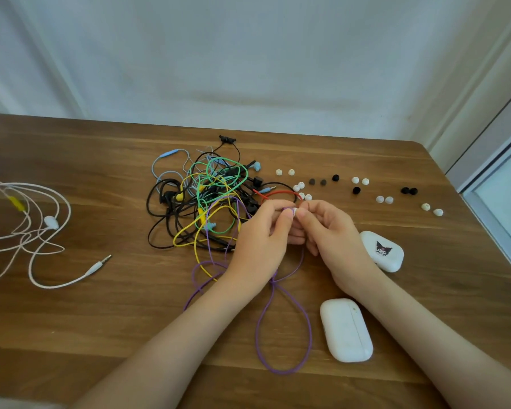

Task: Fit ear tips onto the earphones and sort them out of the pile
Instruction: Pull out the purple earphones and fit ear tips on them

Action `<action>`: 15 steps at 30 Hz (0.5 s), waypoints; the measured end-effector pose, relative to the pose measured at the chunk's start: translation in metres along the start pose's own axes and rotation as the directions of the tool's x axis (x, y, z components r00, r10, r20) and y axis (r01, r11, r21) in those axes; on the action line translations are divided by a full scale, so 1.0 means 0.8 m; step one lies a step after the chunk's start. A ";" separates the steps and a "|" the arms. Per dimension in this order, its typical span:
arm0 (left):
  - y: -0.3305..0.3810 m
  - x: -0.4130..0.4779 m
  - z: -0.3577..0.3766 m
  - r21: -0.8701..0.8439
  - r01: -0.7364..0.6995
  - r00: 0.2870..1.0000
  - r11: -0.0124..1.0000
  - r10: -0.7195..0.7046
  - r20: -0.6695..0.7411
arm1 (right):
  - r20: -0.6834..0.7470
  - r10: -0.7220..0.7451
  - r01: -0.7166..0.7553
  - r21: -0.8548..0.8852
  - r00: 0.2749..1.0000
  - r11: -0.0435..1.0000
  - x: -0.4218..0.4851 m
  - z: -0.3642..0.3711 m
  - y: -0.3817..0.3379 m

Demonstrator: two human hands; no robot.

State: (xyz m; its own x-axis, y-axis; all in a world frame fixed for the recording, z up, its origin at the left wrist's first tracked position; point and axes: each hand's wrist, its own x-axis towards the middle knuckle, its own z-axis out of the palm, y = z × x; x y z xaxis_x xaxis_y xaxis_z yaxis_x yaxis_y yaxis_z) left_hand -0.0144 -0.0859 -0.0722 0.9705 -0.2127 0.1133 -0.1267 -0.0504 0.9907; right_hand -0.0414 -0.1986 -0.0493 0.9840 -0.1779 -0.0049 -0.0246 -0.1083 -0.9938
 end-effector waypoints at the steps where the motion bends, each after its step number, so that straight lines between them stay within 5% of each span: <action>1: 0.001 0.000 0.000 -0.030 0.025 1.000 0.999 -0.024 0.015 | -0.001 0.003 -0.003 0.005 1.000 1.000 0.000 0.000 0.000; 15: 0.002 0.003 -0.003 -0.165 0.100 0.993 0.981 -0.088 0.079 | -0.031 -0.006 0.005 -0.032 1.000 0.999 0.004 -0.005 0.008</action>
State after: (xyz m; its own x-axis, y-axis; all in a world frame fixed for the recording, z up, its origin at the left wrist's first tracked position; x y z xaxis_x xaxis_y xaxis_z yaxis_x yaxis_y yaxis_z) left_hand -0.0116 -0.0840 -0.0705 0.9588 -0.2834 0.0191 0.0068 0.0903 0.9959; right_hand -0.0387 -0.2035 -0.0553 0.9783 -0.2072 0.0043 -0.0253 -0.1402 -0.9898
